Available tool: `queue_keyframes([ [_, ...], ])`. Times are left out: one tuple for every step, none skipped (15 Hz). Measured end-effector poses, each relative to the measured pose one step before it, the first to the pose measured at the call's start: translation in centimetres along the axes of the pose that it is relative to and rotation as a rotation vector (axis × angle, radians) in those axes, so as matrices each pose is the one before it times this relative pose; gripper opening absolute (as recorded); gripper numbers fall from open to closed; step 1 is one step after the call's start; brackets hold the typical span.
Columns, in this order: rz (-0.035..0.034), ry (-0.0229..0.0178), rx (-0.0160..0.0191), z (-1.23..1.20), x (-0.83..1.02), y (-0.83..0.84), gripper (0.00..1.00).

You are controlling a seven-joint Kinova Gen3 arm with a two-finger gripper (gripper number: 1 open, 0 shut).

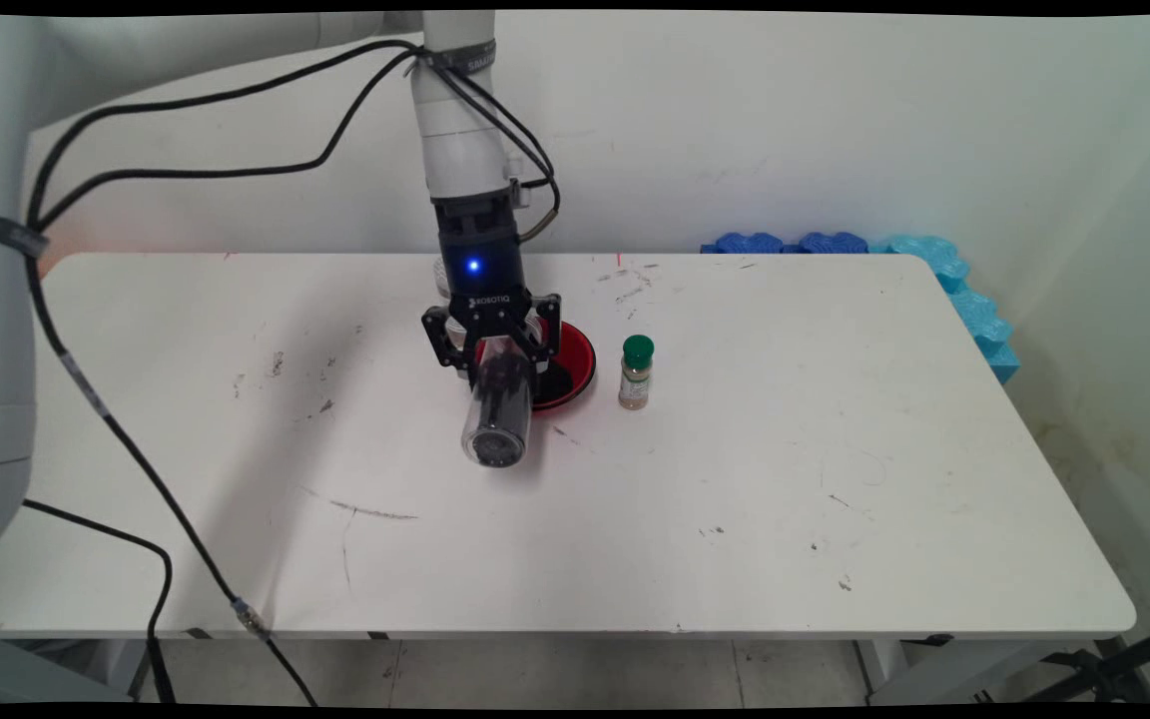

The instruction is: Pour the black seasoning powder in the red bowl

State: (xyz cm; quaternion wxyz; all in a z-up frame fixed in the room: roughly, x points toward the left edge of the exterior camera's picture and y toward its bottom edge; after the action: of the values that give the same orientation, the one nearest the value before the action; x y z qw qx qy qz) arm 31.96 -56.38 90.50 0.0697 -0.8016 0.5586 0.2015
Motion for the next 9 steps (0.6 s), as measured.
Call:
queue_keyframes([
  [0.01068, 0.00947, -0.00282, 0.089, -0.18, -0.071, 0.0],
  [0.01379, 0.01202, -0.00387, 0.087, -0.215, -0.081, 0.0],
  [0.01614, 0.01437, -0.005, 0.072, -0.254, -0.082, 0.0],
  [0.01687, 0.01405, -0.00519, 0.071, -0.274, -0.036, 0.0],
  [0.01586, 0.01254, -0.00497, 0.042, -0.258, -0.025, 0.0],
  [0.01853, 0.01414, -0.00532, 0.041, -0.309, -0.016, 0.0],
  [0.01837, 0.01376, -0.00526, 0.029, -0.33, -0.014, 0.0],
  [0.01621, 0.0116, -0.00425, 0.018, -0.31, -0.028, 0.0],
  [0.01906, 0.01335, -0.00501, 0.008, -0.383, -0.022, 0.0],
])
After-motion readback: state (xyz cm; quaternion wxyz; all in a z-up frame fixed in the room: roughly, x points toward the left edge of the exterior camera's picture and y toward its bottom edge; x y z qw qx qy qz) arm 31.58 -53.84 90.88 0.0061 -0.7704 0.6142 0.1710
